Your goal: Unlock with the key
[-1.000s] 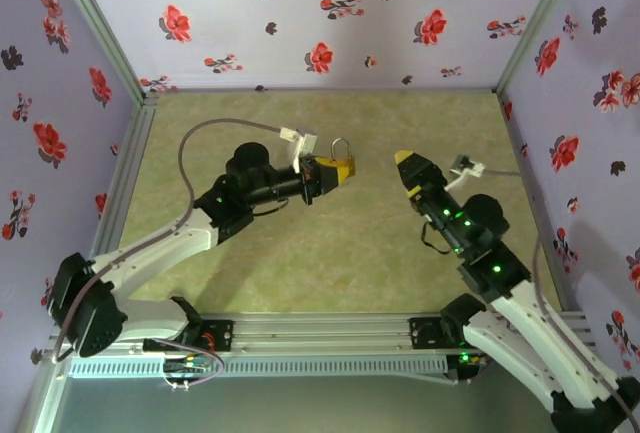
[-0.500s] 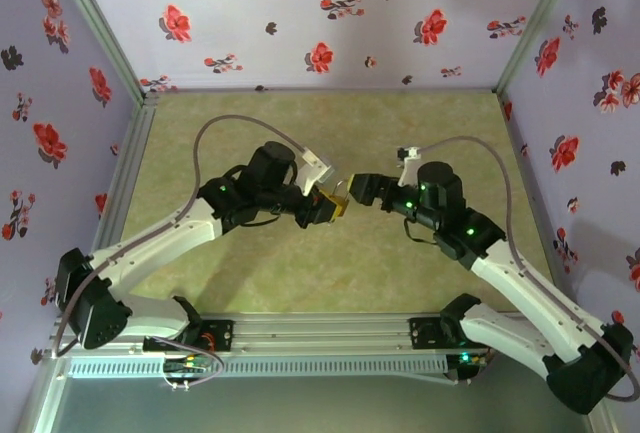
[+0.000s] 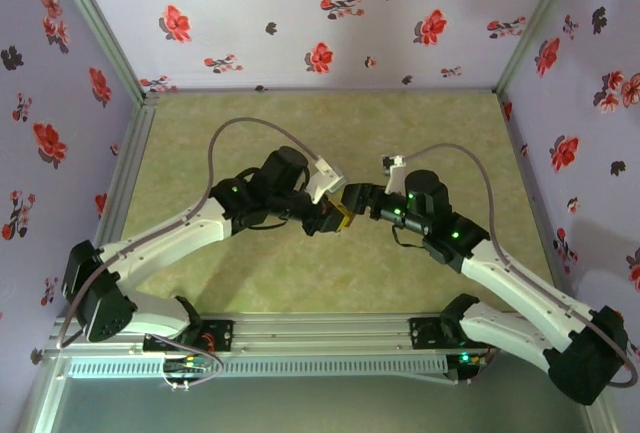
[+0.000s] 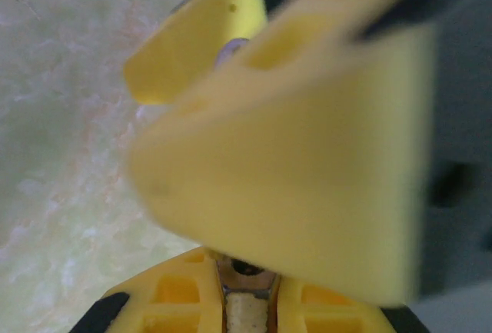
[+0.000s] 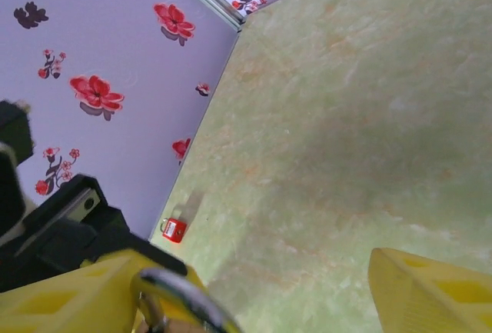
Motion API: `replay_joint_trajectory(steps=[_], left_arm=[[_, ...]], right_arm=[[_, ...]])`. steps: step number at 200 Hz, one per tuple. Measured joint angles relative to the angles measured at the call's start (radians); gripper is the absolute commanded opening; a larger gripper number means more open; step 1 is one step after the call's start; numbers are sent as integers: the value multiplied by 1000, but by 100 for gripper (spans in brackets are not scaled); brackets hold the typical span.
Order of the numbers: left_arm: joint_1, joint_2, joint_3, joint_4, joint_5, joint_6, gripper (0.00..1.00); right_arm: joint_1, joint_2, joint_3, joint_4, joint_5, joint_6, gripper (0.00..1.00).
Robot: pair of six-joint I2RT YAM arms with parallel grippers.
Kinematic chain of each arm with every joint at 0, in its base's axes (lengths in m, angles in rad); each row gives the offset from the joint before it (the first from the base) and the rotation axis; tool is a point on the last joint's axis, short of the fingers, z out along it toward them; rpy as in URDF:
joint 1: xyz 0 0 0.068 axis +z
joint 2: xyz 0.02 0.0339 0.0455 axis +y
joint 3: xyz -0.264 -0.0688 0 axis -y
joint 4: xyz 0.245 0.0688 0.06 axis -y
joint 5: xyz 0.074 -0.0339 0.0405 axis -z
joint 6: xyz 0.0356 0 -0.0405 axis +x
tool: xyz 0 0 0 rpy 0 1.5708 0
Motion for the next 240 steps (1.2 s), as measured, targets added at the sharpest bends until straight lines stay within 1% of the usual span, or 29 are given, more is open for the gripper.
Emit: replay_joint_trajectory(steps=[11, 23, 35, 47, 64, 74, 93, 111, 121, 129, 139, 154, 169, 183, 203, 224, 240], left_arm=[[-14, 7, 10, -13, -19, 11, 0], [-25, 8, 13, -24, -54, 18, 0], [-37, 8, 13, -35, -117, 29, 0], [-55, 8, 13, -42, -194, 42, 0], [-99, 8, 13, -34, -319, 65, 0], [-134, 10, 13, -37, -412, 81, 0], [-188, 31, 13, -41, -571, 109, 0], [-216, 53, 12, -46, -690, 122, 0], [-224, 58, 5, -46, -738, 127, 0], [-229, 58, 1, -48, -768, 130, 0], [-231, 58, -5, -49, -799, 133, 0], [-231, 58, -14, -50, -841, 134, 0], [-231, 58, -30, -53, -877, 129, 0], [-231, 64, -49, -63, -914, 107, 0], [-210, 74, -93, -101, -992, 46, 0], [-187, 95, -134, -156, -1048, -30, 0], [-172, 127, -148, -206, -1083, -93, 0]], right_arm=[[2, 20, 2, -4, 9, 8, 26], [2, 45, 13, -35, 29, 28, 18], [6, 75, 43, -83, 52, 57, 11], [16, 101, 82, -140, 85, 94, 10], [18, 122, 120, -208, 131, 145, 16], [18, 128, 126, -230, 151, 168, 20], [18, 145, 126, -250, 178, 222, 22], [18, 167, 123, -250, 194, 262, 24], [18, 176, 121, -243, 198, 283, 28], [18, 182, 119, -237, 198, 295, 32], [18, 188, 114, -225, 201, 317, 41], [15, 193, 107, -220, 206, 329, 56], [5, 192, 95, -220, 209, 340, 66], [-16, 186, 82, -227, 215, 342, 72], [-83, 142, 39, -298, 248, 338, 77], [-147, 65, 0, -371, 275, 322, 84], [-174, -14, -23, -400, 292, 307, 85]])
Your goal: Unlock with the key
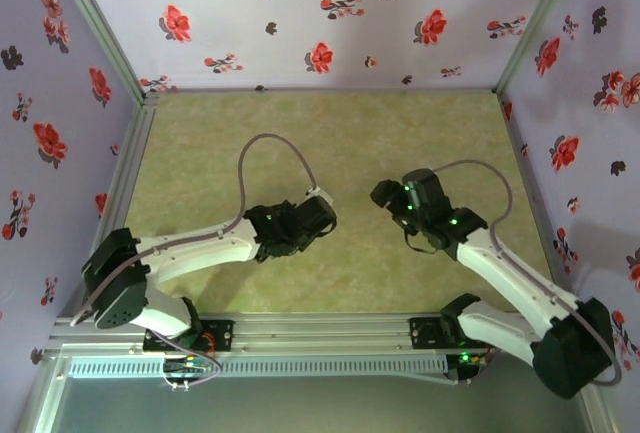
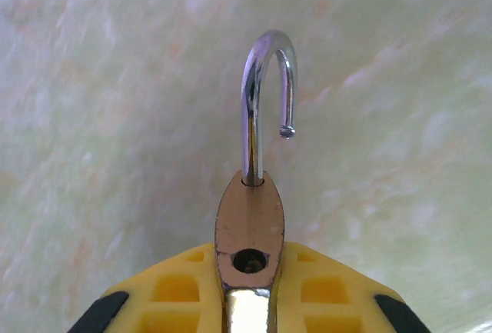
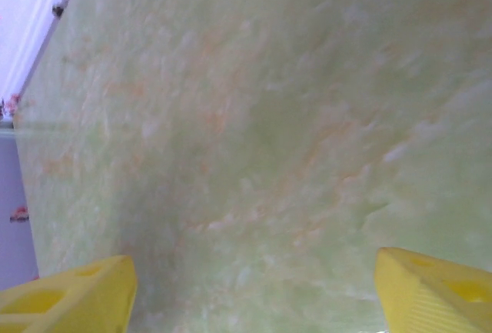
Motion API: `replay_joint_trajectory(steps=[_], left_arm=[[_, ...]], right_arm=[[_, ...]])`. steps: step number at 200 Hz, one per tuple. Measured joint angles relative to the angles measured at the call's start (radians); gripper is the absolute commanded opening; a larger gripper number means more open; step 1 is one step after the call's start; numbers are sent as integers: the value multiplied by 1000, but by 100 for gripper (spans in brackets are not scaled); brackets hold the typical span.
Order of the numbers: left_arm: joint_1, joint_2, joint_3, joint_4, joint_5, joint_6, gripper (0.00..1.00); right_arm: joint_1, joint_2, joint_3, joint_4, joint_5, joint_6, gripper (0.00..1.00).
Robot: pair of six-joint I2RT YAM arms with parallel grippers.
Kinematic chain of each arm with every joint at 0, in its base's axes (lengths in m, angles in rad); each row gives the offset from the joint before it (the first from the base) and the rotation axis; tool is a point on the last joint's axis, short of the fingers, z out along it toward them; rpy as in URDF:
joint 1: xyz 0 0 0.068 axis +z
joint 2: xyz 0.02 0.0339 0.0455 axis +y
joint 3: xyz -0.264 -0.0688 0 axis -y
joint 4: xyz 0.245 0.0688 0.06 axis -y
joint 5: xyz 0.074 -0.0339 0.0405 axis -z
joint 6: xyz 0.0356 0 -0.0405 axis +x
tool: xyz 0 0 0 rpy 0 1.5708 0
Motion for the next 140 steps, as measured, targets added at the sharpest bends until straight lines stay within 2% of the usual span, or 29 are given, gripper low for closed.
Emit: replay_joint_trajectory(steps=[24, 58, 114, 140], left_arm=[[17, 67, -1, -76, -66, -97, 0], [67, 203, 6, -209, -155, -240, 0], [92, 384, 114, -334, -219, -352, 0], [87, 449, 153, -341, -221, -372, 17]], right_arm=[[-8, -87, -13, -19, 11, -27, 86], [-8, -126, -32, -30, 10, -46, 87], [-10, -192, -93, -66, 2, -55, 87], [-16, -233, -101, -84, 2, -64, 87]])
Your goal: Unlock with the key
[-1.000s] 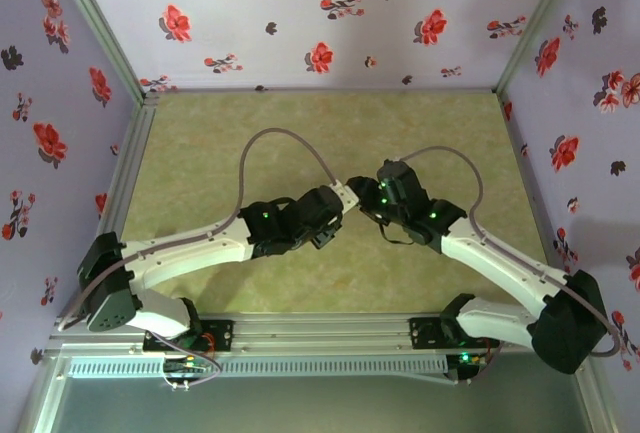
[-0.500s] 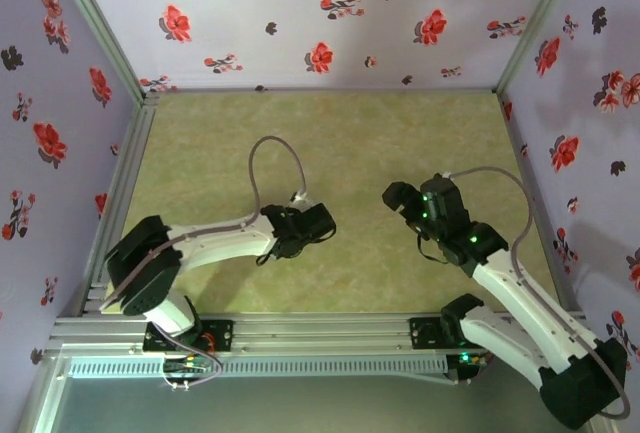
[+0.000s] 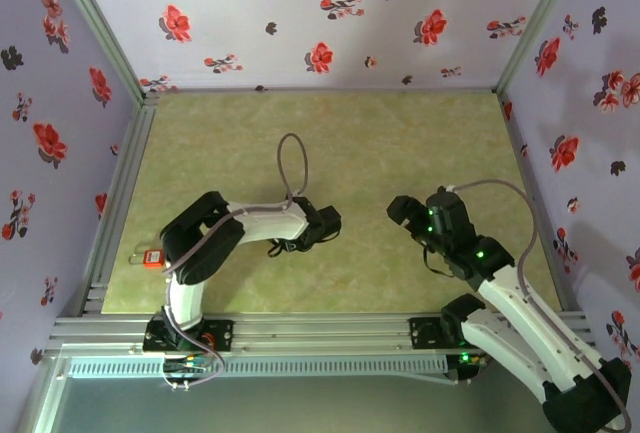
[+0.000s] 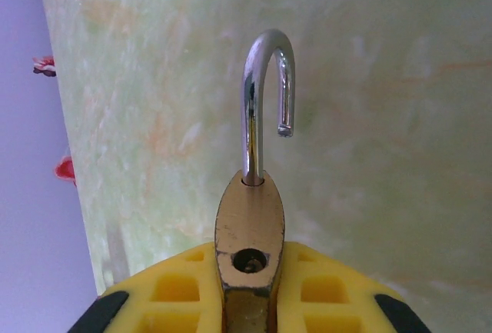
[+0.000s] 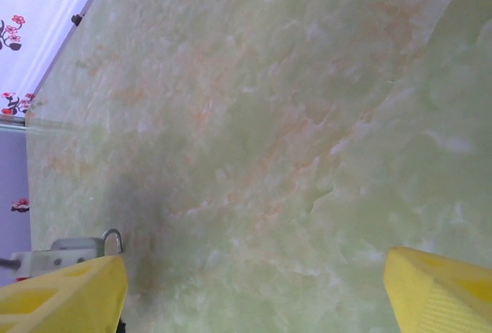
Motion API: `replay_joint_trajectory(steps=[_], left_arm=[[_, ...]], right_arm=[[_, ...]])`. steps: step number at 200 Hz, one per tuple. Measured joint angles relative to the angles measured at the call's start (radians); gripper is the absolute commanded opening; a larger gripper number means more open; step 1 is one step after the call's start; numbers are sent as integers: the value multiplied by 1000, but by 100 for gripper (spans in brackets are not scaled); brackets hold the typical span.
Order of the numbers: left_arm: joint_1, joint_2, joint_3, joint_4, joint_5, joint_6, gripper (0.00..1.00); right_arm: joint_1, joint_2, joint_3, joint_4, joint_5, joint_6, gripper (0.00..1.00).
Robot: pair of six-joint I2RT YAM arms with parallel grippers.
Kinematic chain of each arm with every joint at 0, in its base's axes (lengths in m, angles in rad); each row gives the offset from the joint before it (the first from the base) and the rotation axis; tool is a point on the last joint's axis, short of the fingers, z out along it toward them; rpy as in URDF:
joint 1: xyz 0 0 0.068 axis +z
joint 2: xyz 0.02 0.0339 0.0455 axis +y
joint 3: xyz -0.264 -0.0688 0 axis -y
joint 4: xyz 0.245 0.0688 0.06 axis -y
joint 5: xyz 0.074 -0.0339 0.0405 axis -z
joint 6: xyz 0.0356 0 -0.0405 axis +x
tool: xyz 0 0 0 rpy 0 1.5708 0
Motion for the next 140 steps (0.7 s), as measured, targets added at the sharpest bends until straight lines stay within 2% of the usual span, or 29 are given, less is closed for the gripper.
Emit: replay_joint_trajectory(steps=[38, 57, 98, 140], left_arm=[[-25, 41, 34, -2, 13, -27, 46], [-42, 46, 59, -9, 23, -43, 57], [-72, 18, 101, -11, 67, -60, 65], [-42, -172, 89, 32, 167, -69, 68]], right_arm=[[-6, -38, -22, -14, -3, 0, 87], [-8, -48, -27, -23, -4, 0, 87], [-13, -52, -29, -26, -7, 0, 87], [-13, -64, -29, -38, -7, 0, 87]])
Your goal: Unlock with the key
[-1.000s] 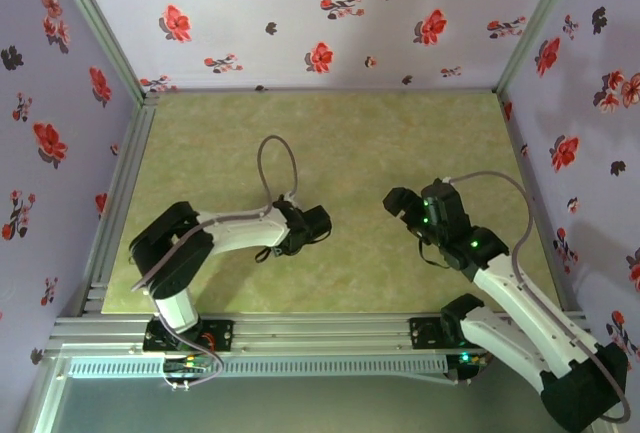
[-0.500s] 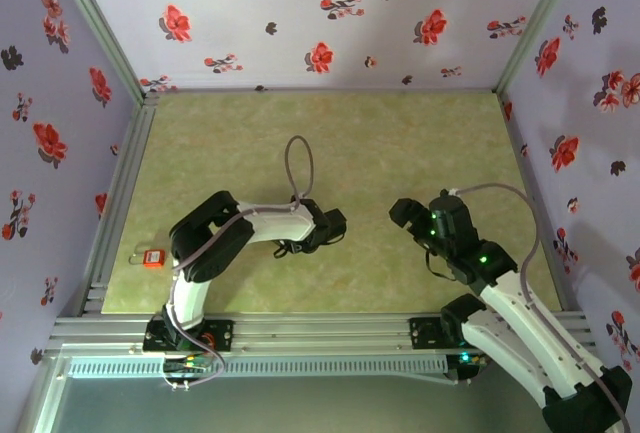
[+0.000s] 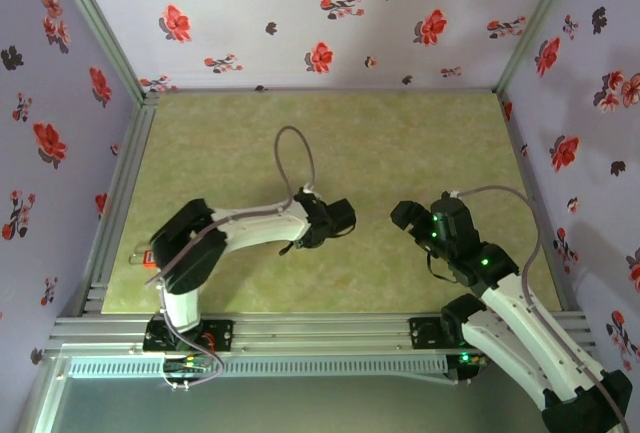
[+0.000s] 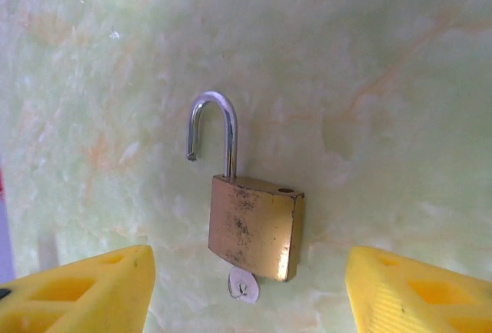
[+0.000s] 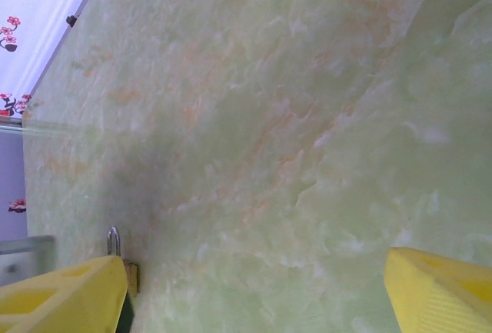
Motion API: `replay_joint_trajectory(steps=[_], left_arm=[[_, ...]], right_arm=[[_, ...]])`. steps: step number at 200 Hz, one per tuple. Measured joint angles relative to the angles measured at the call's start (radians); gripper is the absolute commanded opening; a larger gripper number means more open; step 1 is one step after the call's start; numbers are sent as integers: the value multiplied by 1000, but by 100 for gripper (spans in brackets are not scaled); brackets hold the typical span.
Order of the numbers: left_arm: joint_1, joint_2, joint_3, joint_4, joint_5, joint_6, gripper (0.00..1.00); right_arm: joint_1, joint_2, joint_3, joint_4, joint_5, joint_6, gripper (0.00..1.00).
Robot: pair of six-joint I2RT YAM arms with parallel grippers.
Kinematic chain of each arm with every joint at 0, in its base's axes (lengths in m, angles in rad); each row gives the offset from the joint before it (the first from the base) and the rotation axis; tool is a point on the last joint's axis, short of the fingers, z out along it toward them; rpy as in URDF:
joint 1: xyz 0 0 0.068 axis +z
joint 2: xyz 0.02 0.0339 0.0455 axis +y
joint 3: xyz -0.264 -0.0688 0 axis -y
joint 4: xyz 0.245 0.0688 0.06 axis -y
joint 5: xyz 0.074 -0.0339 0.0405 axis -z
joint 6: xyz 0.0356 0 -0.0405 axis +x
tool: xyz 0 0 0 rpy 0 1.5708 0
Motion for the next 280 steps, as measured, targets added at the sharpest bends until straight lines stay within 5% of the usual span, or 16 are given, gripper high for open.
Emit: replay_joint_trajectory(steps=[45, 95, 183, 228, 280], left_arm=[[178, -325, -145, 192, 186, 23, 71], [319, -643, -249, 406, 401, 159, 90], [409, -853, -373, 528, 562, 282, 97], [411, -820, -384, 560, 629, 297, 97], [411, -758, -381, 574, 688, 296, 97]], right_arm=[[0, -28, 2, -53, 1, -29, 90], [-1, -65, 63, -200, 28, -88, 91], [-23, 29, 254, -468, 151, -158, 92], [-167, 334, 439, -526, 182, -252, 92], [-492, 428, 465, -525, 160, -378, 89]])
